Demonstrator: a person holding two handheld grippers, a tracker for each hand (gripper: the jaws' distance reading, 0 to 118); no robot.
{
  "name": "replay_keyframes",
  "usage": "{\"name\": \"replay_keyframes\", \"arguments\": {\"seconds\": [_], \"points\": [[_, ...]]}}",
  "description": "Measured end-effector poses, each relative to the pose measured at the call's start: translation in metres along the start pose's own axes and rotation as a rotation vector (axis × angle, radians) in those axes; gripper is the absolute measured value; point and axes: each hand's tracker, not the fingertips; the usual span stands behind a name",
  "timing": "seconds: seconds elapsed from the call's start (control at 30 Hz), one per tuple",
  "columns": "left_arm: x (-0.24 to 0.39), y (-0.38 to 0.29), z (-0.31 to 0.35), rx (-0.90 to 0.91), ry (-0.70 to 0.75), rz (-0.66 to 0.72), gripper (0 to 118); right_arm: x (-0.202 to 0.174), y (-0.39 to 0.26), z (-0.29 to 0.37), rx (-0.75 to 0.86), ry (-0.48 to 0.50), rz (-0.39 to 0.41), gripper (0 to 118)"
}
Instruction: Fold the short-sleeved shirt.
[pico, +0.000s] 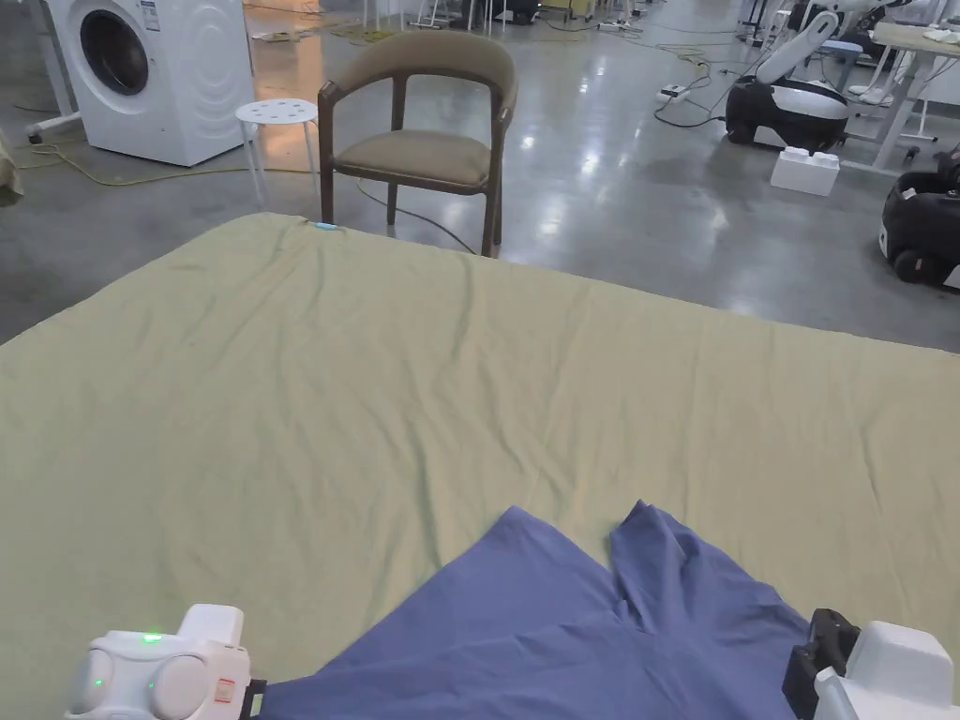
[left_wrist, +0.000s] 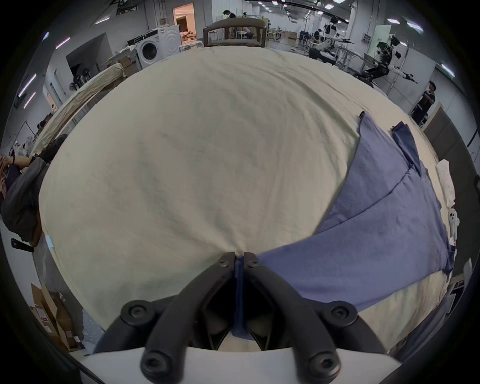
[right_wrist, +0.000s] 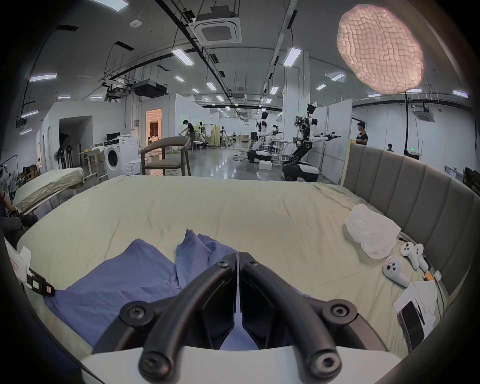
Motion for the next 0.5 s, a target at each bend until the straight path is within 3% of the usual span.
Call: {"name": "replay_keyframes", "arguments": {"seconds": [0.13, 0.2, 0.3, 0.33, 0.5], "points": [[-0.012, -0.004, 0.009, 0.043, -0.048, 0.045, 0, 0.021, 0.006, -0.039, -0.08, 0.036, 0.011, 1], [-0.014, -0.006, 0.018, 0.078, -0.054, 0.052, 0, 0.035, 0.014, -0.07, -0.178, 0.046, 0.035, 10], [-0.019, -0.008, 0.035, 0.156, -0.06, 0.077, 0, 0.061, 0.02, -0.128, -0.336, 0.067, 0.074, 64], [-0.02, -0.009, 0.04, 0.183, -0.069, 0.092, 0, 0.066, 0.022, -0.146, -0.383, 0.074, 0.09, 71], [-0.011, -0.013, 0.054, 0.213, -0.054, 0.069, 0, 0.082, 0.019, -0.216, -0.525, 0.153, 0.181, 71]]}}
